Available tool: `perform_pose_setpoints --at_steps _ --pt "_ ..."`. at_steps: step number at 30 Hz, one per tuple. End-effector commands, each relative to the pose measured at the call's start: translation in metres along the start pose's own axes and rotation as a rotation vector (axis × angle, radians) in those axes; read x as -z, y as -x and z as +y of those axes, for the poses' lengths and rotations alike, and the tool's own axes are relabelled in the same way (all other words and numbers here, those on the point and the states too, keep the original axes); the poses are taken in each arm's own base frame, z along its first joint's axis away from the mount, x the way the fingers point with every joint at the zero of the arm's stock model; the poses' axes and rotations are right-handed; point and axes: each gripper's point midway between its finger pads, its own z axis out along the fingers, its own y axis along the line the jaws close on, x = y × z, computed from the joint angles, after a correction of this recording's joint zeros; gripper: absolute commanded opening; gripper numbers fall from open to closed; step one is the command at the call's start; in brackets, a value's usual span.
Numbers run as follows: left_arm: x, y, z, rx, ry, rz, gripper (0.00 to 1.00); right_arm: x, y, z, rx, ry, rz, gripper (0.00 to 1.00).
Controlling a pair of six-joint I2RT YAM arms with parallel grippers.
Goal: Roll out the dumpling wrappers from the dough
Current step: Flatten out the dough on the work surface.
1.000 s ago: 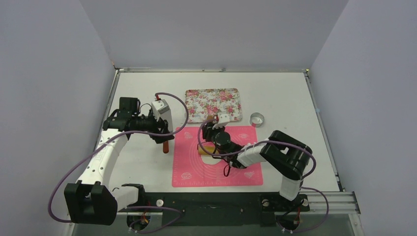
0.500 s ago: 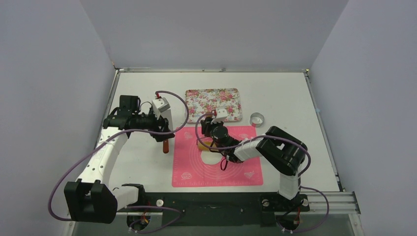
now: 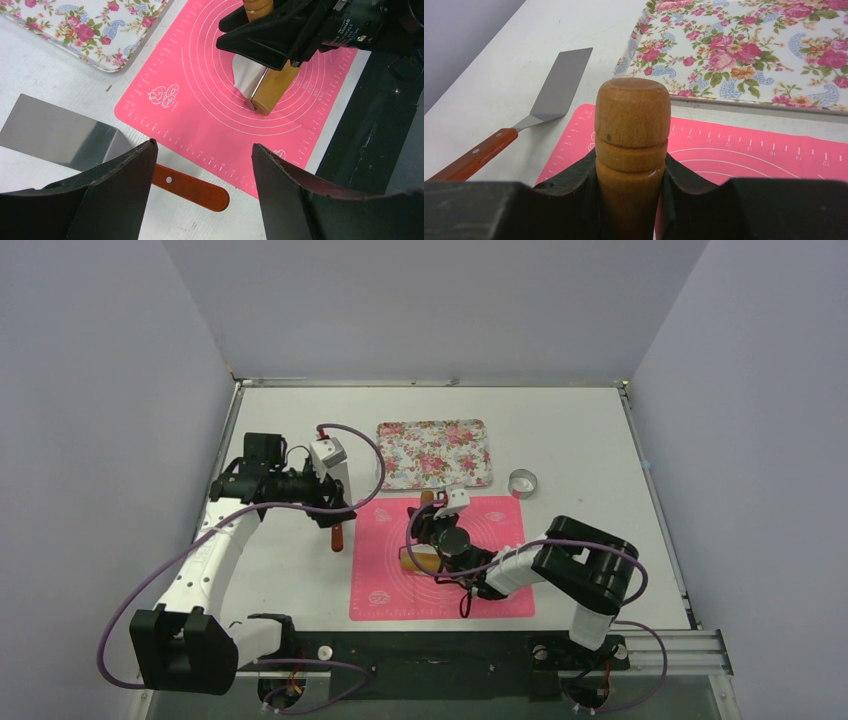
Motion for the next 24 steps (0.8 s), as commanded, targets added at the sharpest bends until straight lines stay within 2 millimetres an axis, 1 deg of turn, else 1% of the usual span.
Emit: perform_pose_setpoints --at_steps 1,2,3,4,5,7,10,12,13,14,15,16,17,18,19,20,22,23,24 --pt "0.006 0.022 -0.006 -0.06 -0.018 -0.05 0.68 0.054 -0.128 -0.101 0.389 -0.188 0.454 0.0" --pt "0.006 0.021 -0.006 -0.061 -0.019 -0.045 0.68 0.042 -0.121 -0.102 0.391 -0.198 0.441 0.0" --pt "0.006 0.02 -0.005 -0.061 -0.015 -0.041 0.68 0.036 -0.118 -0.101 0.39 -0.197 0.438 0.0" --pt "0.006 0.02 -0.004 -0.061 -0.013 -0.04 0.68 0.024 -0.11 -0.105 0.4 -0.21 0.431 0.0" --pt "0.006 0.02 -0.004 -0.059 -0.011 -0.037 0.68 0.017 -0.105 -0.111 0.412 -0.223 0.43 0.0" --pt "0.006 0.021 -0.003 -0.061 -0.009 -0.037 0.68 0.0 -0.095 -0.113 0.416 -0.232 0.417 0.0" --pt "0.007 0.023 -0.003 -0.063 -0.006 -0.04 0.68 -0.003 -0.096 -0.114 0.426 -0.225 0.429 0.0" --pt "0.008 0.024 -0.004 -0.064 -0.007 -0.044 0.68 0.005 -0.101 -0.111 0.43 -0.222 0.435 0.0" --pt "0.008 0.025 -0.004 -0.066 -0.007 -0.048 0.68 0.015 -0.107 -0.108 0.431 -0.211 0.445 0.0" --pt "0.008 0.025 -0.004 -0.066 -0.01 -0.049 0.68 0.02 -0.11 -0.108 0.436 -0.218 0.445 0.0" --pt "0.008 0.026 -0.005 -0.067 -0.012 -0.05 0.68 0.033 -0.118 -0.106 0.437 -0.208 0.459 0.0" --pt "0.008 0.026 -0.006 -0.068 -0.014 -0.052 0.68 0.04 -0.123 -0.101 0.441 -0.198 0.459 0.0" --pt "0.008 0.027 -0.006 -0.07 -0.014 -0.054 0.68 0.052 -0.13 -0.102 0.425 -0.197 0.47 0.0" --pt "0.008 0.028 -0.006 -0.072 -0.016 -0.056 0.68 0.058 -0.135 -0.099 0.413 -0.195 0.471 0.0" --pt "0.009 0.028 -0.007 -0.072 -0.018 -0.057 0.68 0.067 -0.14 -0.103 0.422 -0.201 0.485 0.0" --pt "0.009 0.03 -0.007 -0.076 -0.02 -0.059 0.68 0.074 -0.144 -0.101 0.43 -0.2 0.487 0.0" --pt "0.01 0.03 -0.008 -0.08 -0.024 -0.058 0.68 0.08 -0.147 -0.102 0.437 -0.202 0.493 0.0" --pt "0.01 0.03 -0.008 -0.081 -0.023 -0.055 0.68 0.079 -0.147 -0.102 0.436 -0.2 0.488 0.0" --pt "0.01 0.03 -0.008 -0.085 -0.022 -0.052 0.68 0.074 -0.142 -0.1 0.44 -0.201 0.477 0.0"
